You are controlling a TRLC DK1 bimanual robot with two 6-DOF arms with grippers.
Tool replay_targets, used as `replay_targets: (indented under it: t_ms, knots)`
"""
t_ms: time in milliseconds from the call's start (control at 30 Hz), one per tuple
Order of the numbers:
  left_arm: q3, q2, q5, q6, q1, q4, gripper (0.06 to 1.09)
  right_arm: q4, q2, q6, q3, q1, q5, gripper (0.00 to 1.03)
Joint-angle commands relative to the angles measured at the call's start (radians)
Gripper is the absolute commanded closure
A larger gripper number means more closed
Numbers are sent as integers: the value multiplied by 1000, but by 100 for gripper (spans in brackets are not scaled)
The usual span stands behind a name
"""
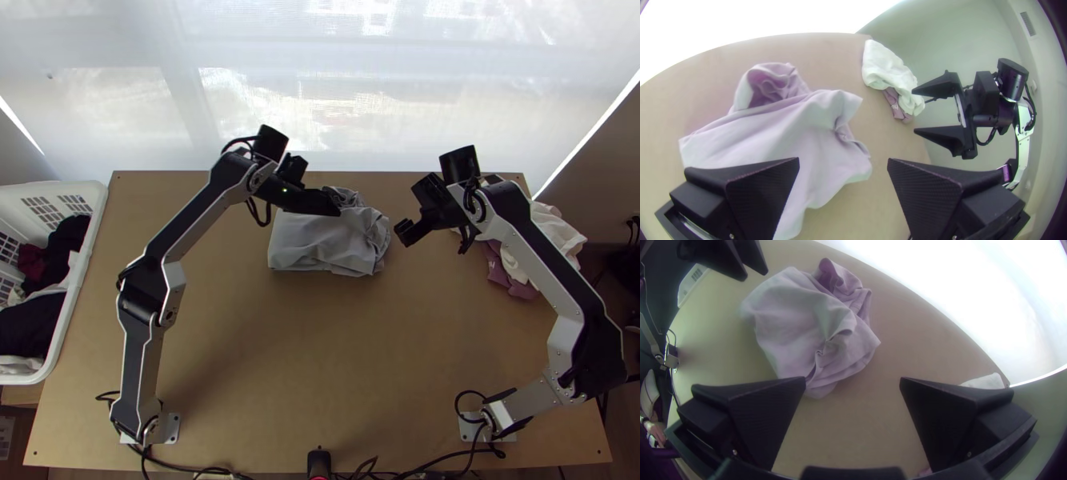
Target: Fold the t-shirt
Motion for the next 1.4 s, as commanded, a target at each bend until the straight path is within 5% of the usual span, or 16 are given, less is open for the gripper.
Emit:
replay_targets:
  t_ms: [0,467,1367]
  knots:
    - [-158,-140,12,138,174,-132,11,20,42,-18,57,50,0,4]
    - [-459,-163,-52,195,197,-4,11,36,384,-24,301,277,-17,4]
    - [-387,-65,-104,190,175,5,11,148,553,7,196,211,-26,4]
